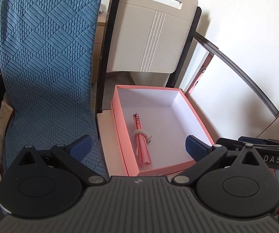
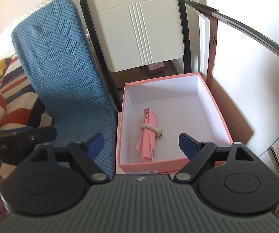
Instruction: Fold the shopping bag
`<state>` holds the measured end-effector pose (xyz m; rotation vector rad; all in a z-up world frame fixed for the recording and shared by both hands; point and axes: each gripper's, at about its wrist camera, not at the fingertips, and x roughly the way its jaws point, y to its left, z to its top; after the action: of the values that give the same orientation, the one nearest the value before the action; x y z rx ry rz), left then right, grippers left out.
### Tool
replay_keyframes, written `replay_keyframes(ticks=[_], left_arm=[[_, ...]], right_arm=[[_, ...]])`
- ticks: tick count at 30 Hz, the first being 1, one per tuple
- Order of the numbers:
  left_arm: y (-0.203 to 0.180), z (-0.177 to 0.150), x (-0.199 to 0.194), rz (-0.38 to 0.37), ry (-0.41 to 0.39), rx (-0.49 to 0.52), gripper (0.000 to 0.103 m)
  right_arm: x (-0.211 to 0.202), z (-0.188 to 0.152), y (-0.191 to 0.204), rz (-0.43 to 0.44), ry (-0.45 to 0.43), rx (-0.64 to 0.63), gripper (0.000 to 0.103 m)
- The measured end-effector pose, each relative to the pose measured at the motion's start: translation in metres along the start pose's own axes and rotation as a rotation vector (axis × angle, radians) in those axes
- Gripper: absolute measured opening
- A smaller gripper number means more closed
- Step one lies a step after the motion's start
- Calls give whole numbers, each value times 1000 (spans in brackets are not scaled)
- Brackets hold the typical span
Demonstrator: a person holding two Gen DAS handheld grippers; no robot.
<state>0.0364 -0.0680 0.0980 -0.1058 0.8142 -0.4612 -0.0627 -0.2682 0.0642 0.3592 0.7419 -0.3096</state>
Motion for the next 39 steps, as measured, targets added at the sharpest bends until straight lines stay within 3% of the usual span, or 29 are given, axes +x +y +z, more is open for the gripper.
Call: replay_keyframes(ticks=[20,39], left_arm=[[-6,-21,-14,-7,3,1,103],[-10,-21,-15,-22,-5,13,103]], right_arm=[[-14,-28,1,-45,7,19,85],[-16,-31,6,-60,18,6,85]])
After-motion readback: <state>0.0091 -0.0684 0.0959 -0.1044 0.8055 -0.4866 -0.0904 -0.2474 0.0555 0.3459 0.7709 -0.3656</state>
